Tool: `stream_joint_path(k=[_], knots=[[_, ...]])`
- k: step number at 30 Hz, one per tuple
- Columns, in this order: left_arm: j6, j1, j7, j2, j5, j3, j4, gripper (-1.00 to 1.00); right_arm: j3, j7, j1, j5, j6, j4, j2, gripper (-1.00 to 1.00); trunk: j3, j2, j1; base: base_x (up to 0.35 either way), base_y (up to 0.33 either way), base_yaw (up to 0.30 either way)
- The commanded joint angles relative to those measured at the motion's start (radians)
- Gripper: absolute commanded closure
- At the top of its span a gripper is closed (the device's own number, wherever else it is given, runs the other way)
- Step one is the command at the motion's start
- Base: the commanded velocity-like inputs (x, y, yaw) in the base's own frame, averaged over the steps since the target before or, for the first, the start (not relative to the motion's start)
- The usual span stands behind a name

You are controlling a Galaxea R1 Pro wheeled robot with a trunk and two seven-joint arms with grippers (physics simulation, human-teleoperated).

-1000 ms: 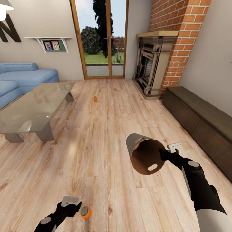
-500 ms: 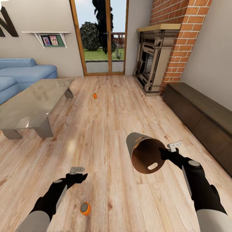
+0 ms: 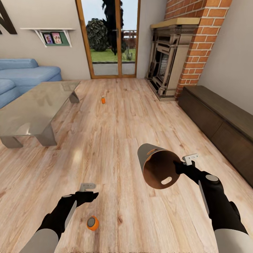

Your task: Put the three can of soda from the living room inside the tash can in the kitchen.

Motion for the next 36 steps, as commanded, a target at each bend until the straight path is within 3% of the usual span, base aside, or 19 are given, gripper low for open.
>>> stream_joint_path(k=[1, 25, 36], knots=[[0.0, 0.0, 0.0, 0.0, 0.0, 0.0, 0.002, -1.0, 0.0, 0.001, -0.001, -0.012, 0.001, -0.001, 0.0, 1.0, -0.005, -0.007, 0.004, 0.0, 0.0, 0.0], [0.002, 0.0, 0.015, 0.004, -0.01, 0.003, 0.016, -1.0, -0.001, 0.001, 0.0, -0.012, 0.001, -0.002, 0.001, 1.0, -0.118, -0.175, 0.096, 0.0, 0.0, 0.0], [0.02, 0.001, 0.013, 0.006, -0.007, 0.002, 0.015, -1.0, 0.0, 0.0, 0.0, -0.012, 0.001, -0.002, 0.007, 1.0, -0.135, -0.175, 0.096, 0.0, 0.0, 0.0]])
